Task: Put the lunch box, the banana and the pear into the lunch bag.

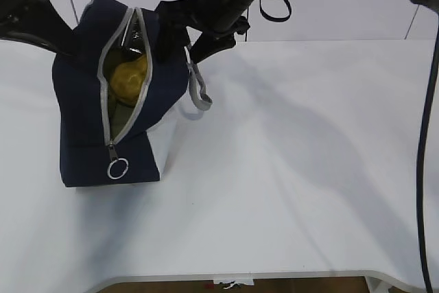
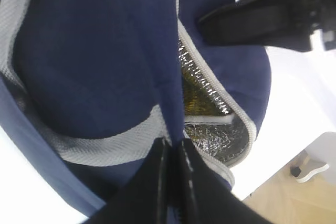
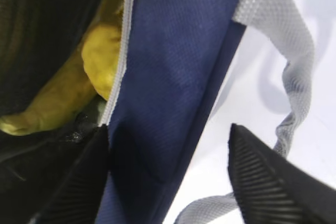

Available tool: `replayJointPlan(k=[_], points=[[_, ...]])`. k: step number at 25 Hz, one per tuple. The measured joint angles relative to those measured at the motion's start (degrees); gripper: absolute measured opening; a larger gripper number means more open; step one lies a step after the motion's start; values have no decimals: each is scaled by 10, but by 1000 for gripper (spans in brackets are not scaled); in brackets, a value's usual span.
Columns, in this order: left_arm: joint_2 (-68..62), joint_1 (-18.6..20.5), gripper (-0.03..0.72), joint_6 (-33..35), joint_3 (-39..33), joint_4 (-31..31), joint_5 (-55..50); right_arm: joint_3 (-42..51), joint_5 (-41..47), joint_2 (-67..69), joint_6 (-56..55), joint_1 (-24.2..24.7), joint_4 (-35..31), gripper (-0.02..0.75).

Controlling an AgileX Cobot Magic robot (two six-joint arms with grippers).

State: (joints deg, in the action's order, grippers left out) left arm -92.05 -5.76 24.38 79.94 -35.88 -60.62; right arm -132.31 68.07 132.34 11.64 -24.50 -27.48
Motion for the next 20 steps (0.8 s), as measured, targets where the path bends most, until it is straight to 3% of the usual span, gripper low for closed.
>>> replayJointPlan(k=[4, 9, 11, 15, 20], points=[[0, 0, -3, 0, 0, 1, -3, 2, 6, 5, 0, 0, -4, 489], [0, 0, -3, 0, 0, 1, -5, 2, 22, 5, -1, 0, -5, 118], [0, 0, -3, 0, 0, -3, -16, 2, 24, 5, -1, 0, -6, 29], [-4, 0, -3, 3, 0, -31, -34, 3, 28, -11, -1, 0, 18, 1], [-19, -3, -3, 29, 0, -133, -31, 3, 44, -65, -20, -2, 99, -1]])
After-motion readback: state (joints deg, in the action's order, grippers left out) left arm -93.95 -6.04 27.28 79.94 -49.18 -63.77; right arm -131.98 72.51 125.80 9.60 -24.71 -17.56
